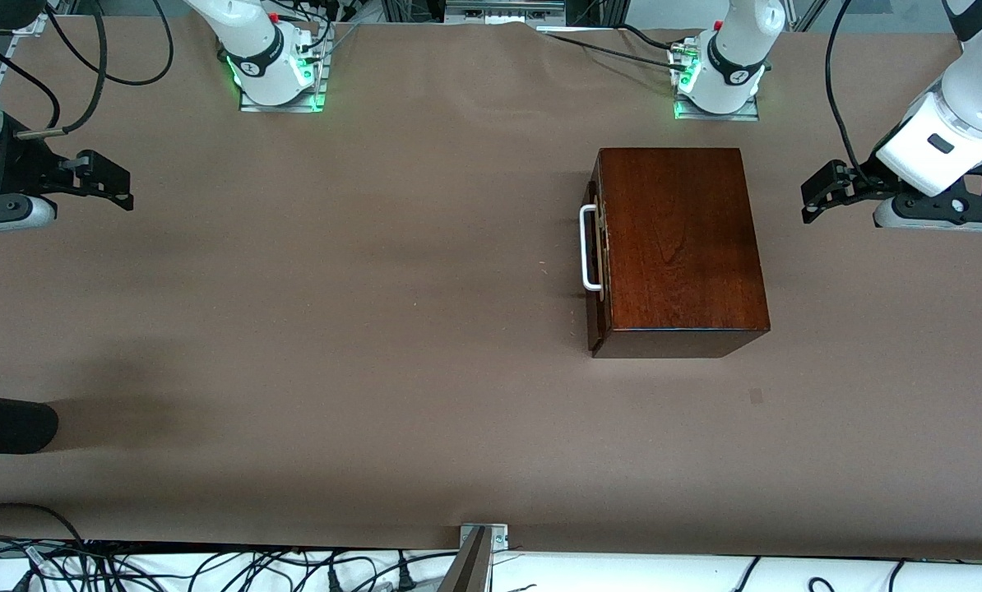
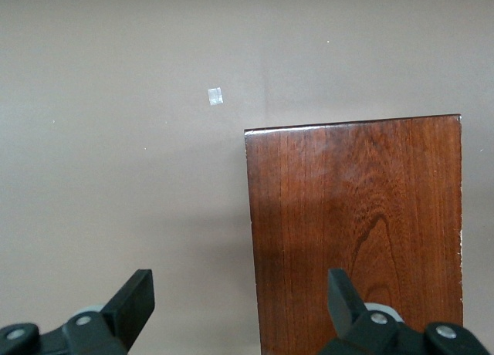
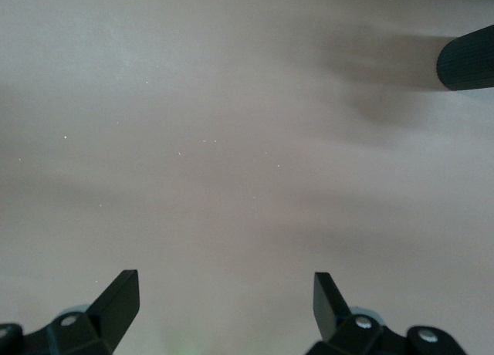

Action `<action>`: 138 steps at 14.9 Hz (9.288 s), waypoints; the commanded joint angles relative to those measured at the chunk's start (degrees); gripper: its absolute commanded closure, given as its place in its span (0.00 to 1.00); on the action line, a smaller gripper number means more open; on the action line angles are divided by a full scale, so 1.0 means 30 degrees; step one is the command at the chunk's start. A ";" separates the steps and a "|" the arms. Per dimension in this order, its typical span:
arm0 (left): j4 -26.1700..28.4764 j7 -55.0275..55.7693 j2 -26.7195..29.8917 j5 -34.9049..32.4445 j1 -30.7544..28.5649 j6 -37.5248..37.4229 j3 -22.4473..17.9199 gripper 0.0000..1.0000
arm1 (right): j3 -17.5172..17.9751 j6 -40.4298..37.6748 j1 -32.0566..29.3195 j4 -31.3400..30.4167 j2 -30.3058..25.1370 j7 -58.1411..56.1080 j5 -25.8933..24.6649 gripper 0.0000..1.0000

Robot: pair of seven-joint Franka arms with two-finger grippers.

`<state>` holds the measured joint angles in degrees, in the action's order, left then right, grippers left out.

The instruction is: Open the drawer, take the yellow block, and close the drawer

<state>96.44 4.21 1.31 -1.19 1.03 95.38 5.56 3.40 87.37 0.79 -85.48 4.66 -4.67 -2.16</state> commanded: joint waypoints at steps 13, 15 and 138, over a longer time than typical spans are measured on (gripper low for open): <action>-0.0565 0.0004 -0.0290 0.0516 0.0010 -0.0300 -0.0065 0.00 | 0.0098 0.0086 -0.0087 0.0047 -0.0061 -0.0054 0.0074 0.00; -0.0594 0.0062 -0.0290 0.0515 0.0010 -0.0300 -0.0035 0.00 | 0.0098 0.0086 -0.0087 0.0047 -0.0061 -0.0054 0.0074 0.00; 0.1426 -0.1224 0.0558 0.0896 0.0361 0.1282 -0.1587 0.00 | 0.0977 -0.0087 0.5677 -0.0011 0.1666 -0.0404 0.0250 0.00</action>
<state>96.65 1.42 -0.30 0.26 1.90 97.31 1.45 6.30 88.49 13.49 -85.77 7.59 -4.86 -1.72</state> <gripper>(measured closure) 0.000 0.000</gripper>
